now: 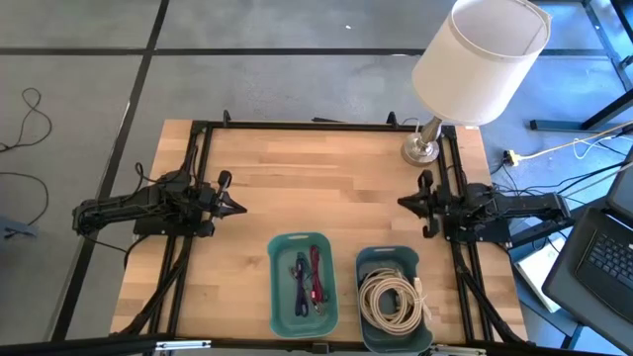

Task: Pick and place USB-C Cables
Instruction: Return to Home Position

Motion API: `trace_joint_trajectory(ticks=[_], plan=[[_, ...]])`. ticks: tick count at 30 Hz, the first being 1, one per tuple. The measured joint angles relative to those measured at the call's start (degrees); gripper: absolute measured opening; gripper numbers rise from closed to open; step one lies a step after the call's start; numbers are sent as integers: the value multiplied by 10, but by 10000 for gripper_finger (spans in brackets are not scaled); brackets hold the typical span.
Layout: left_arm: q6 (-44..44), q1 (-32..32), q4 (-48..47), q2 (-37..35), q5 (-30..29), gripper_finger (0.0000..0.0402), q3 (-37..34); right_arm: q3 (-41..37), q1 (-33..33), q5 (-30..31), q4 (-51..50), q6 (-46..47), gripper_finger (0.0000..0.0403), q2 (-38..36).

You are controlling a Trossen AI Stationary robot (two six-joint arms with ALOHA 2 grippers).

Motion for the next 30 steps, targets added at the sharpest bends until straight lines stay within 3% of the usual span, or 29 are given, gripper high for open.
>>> trace_joint_trajectory(ticks=[5, 9, 30], plan=[[0, 0, 0, 0, 0, 4, 0, 0, 44, -92, -14, -81, 33, 0], [0, 0, 0, 0, 0, 6, 0, 0, 68, -94, -14, -84, 33, 0], [0, 0, 0, 0, 0, 2, 0, 0, 69, -93, -13, -109, 32, 1]])
